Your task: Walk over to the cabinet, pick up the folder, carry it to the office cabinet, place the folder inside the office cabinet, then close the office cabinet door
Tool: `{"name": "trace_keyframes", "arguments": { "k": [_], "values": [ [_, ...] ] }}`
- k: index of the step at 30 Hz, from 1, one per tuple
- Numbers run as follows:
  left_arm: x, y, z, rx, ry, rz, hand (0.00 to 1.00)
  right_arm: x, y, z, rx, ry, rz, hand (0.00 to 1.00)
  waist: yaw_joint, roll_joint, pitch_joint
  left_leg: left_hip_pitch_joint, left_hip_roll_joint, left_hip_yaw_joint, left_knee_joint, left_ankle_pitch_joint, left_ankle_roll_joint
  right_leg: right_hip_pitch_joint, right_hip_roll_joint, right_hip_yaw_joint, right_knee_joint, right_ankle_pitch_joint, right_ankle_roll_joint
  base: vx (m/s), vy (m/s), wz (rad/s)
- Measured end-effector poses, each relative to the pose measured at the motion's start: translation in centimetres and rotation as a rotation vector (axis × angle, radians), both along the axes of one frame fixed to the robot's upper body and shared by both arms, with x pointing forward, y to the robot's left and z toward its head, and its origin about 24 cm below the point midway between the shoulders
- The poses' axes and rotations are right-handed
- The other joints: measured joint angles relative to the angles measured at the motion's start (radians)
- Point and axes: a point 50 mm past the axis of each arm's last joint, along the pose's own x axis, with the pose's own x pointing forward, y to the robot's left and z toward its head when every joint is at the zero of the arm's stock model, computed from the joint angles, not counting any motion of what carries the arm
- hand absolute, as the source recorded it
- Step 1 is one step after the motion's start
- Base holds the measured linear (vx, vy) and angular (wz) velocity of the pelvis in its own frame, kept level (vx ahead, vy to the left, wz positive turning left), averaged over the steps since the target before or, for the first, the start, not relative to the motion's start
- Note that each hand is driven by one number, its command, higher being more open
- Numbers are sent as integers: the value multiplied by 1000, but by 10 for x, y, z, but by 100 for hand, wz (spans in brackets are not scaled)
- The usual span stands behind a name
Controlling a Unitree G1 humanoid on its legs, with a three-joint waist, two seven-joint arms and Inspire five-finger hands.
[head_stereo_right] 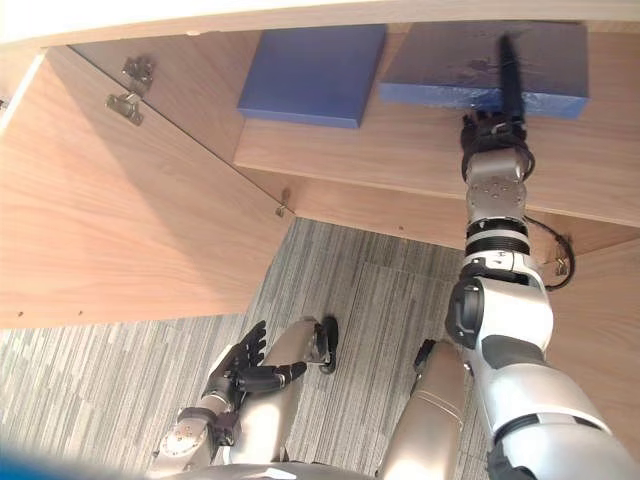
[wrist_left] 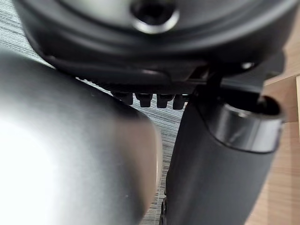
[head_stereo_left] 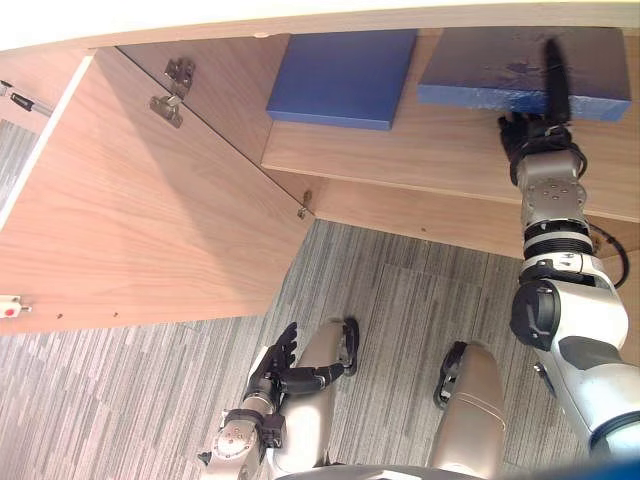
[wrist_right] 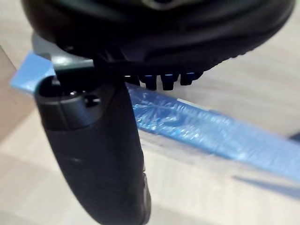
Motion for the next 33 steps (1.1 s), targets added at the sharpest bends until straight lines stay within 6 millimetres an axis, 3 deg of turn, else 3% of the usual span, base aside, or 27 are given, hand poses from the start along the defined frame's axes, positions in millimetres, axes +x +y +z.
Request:
{"name": "trace_keyframes", "arguments": {
  "k": [3, 5, 7, 12, 14, 21, 24, 26, 33],
  "values": [
    [0, 2, 0, 20, -12, -27, 100, -8, -27, -9, -382, 123, 47, 100, 1, -1, 1, 1, 0, -2, -4, 0, 1, 10, -3, -9, -8, 1, 3, 50, 10, 7],
    [-2, -1, 18, 70, -75, -139, 100, -19, -47, -22, -728, 263, 84, 100, 2, -7, 4, 14, 0, -7, -7, 0, 1, 34, -5, -22, -18, 1, 3, 36, 11, 8],
    [-5, -2, 30, 86, -110, -227, 100, -23, -56, -21, -920, 326, 114, 100, 0, -8, 4, 22, 2, -3, -13, 0, 1, 41, -4, -22, -28, 5, 9, 9, 9, -2],
    [-5, 4, 30, 77, -93, -253, 100, -30, -69, -23, -1224, 462, 124, 100, 6, -17, -2, 32, 20, 9, -20, -1, 2, 60, 8, -30, -52, 11, 14, 17, 11, -3],
    [-5, 5, 30, 76, -90, -248, 100, -31, -70, -25, -1267, 482, 123, 100, 11, -25, -6, 32, 24, 13, -23, -1, 2, 60, 10, -30, -57, 12, 15, 38, 12, -4],
    [-5, 10, 28, 70, -63, -203, 100, -31, -61, -37, -1396, 513, 208, 100, 11, -57, -22, 41, 40, 43, -33, -1, 3, 63, 15, -26, -69, 13, 14, 46, 8, -4],
    [-7, 17, 28, 79, -51, -177, 100, -27, -42, -50, -1527, 504, 293, 100, 3, -84, -35, 50, 54, 57, -46, -1, 3, 67, 26, -25, -82, 18, 6, 39, -2, -11],
    [-9, 22, 27, 88, -39, -155, 100, -24, -26, -67, -1614, 514, 394, 100, 0, -117, -51, 68, 59, 72, -59, -1, 3, 69, 30, -13, -87, 20, 3, 37, -11, -15],
    [-10, 27, 27, 88, -39, -120, 100, -24, -1, -92, -1801, 561, 553, 100, -1, -153, -71, 84, 70, 76, -70, -1, 3, 90, 44, -14, -118, 40, -2, 8, 15, -6]
  ]
}}
